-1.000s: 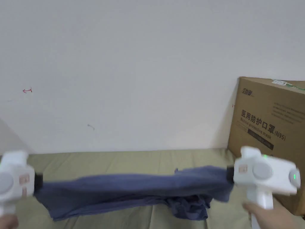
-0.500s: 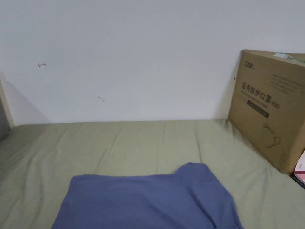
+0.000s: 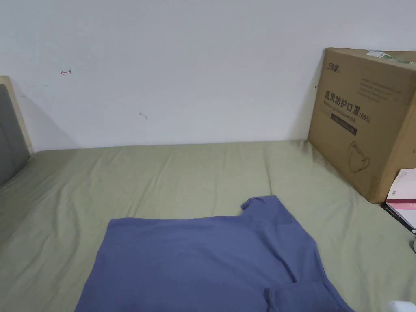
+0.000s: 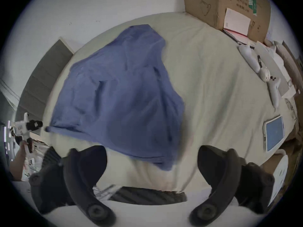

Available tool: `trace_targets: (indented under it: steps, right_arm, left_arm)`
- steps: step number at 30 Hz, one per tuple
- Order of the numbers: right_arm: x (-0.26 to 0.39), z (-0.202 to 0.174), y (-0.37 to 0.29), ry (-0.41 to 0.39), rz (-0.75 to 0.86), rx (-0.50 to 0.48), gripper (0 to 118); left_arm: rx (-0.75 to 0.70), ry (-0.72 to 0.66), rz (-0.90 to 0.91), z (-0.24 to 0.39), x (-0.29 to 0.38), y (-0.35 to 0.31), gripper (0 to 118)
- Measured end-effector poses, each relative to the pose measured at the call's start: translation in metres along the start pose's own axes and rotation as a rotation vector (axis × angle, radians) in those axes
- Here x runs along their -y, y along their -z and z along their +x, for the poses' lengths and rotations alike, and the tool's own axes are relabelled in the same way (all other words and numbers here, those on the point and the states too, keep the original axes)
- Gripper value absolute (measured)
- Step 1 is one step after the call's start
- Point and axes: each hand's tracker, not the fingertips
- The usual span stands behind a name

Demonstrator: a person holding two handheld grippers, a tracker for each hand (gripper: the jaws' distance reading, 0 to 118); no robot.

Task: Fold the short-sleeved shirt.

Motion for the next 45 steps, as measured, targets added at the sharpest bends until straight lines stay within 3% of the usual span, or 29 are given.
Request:
trace_targets:
  steps: [5,7,10,12,13,14,15,16,17,18,19,20,22,23,25,29,33,35,36,37,39,43,45]
  right_arm:
    - [-0.022,-0.049,-0.050,-0.060,0.155,-0.060,112]
    - [-0.030,-0.080,-0.074,-0.112,0.297,-0.056,112]
    - [-0.025,-0.122,-0.108,-0.167,0.660,-0.107,112]
    - [-0.016,-0.149,-0.117,-0.226,0.923,-0.075,112]
    - [-0.013,-0.162,-0.115,-0.243,0.988,-0.034,111]
    - [-0.016,-0.176,-0.112,-0.254,0.941,0.005,110]
    - [-0.020,-0.188,-0.111,-0.263,0.857,0.028,96]
    - [-0.019,-0.196,-0.107,-0.270,0.847,0.020,66]
    - [-0.012,-0.202,-0.105,-0.272,0.920,0.010,24]
    - [-0.011,-0.207,-0.102,-0.287,0.975,0.065,0]
    - [-0.011,-0.214,-0.099,-0.301,0.984,0.146,0]
    - [-0.011,-0.216,-0.096,-0.312,0.992,0.201,0]
    - [-0.015,-0.211,-0.098,-0.277,0.993,0.106,0]
    - [-0.018,-0.207,-0.099,-0.212,0.983,0.020,0]
    - [-0.021,-0.200,-0.102,-0.132,0.982,0.006,0]
    - [-0.032,-0.176,-0.106,-0.053,0.934,-0.024,0]
    - [-0.039,-0.154,-0.101,-0.020,0.827,-0.103,0]
    - [-0.037,-0.146,-0.094,-0.006,0.782,-0.122,0]
    - [-0.037,-0.143,-0.089,0.000,0.754,-0.126,0]
    - [-0.037,-0.139,-0.083,0.009,0.718,-0.134,0]
    - [-0.036,-0.131,-0.070,0.047,0.645,-0.167,0]
    - [-0.034,-0.125,-0.051,0.081,0.563,-0.171,0]
    - [-0.035,-0.125,-0.044,0.080,0.523,-0.151,0]
  left_arm:
    - [0.117,0.056,0.117,0.043,-0.023,-0.044,114]
    - [0.116,0.080,0.188,0.064,-0.032,-0.062,114]
    - [0.053,0.079,0.400,0.098,-0.038,-0.089,113]
    - [0.007,0.058,0.580,0.120,-0.033,-0.104,110]
    - [0.010,0.062,0.665,0.129,-0.031,-0.110,107]
    - [0.012,0.073,0.729,0.138,-0.028,-0.114,102]
    - [0.010,0.083,0.787,0.147,-0.025,-0.117,90]
    - [0.001,0.103,0.831,0.155,-0.022,-0.119,75]
    - [-0.017,0.109,0.851,0.159,-0.021,-0.118,52]
    - [-0.025,0.116,0.878,0.165,-0.019,-0.119,14]
    - [-0.020,0.139,0.842,0.169,-0.022,-0.116,0]
    - [-0.032,0.165,0.826,0.174,-0.023,-0.114,0]
    - [-0.038,0.194,0.807,0.179,-0.024,-0.112,0]
    - [-0.025,0.203,0.794,0.180,-0.024,-0.111,0]
    - [-0.051,0.205,0.793,0.179,-0.023,-0.114,0]
    - [-0.087,0.232,0.722,0.159,-0.041,-0.125,0]
    - [-0.143,0.132,0.150,0.100,-0.074,-0.101,0]
    - [-0.124,0.031,0.021,0.062,-0.068,-0.079,0]
    - [-0.112,-0.004,0.001,0.045,-0.062,-0.070,4]
    - [-0.104,-0.041,-0.030,0.032,-0.056,-0.062,25]
    - [-0.110,-0.111,-0.113,0.008,-0.043,-0.039,108]
    - [-0.113,-0.124,-0.175,-0.005,-0.019,0.000,109]
    - [-0.147,-0.049,-0.219,-0.003,-0.007,0.021,108]
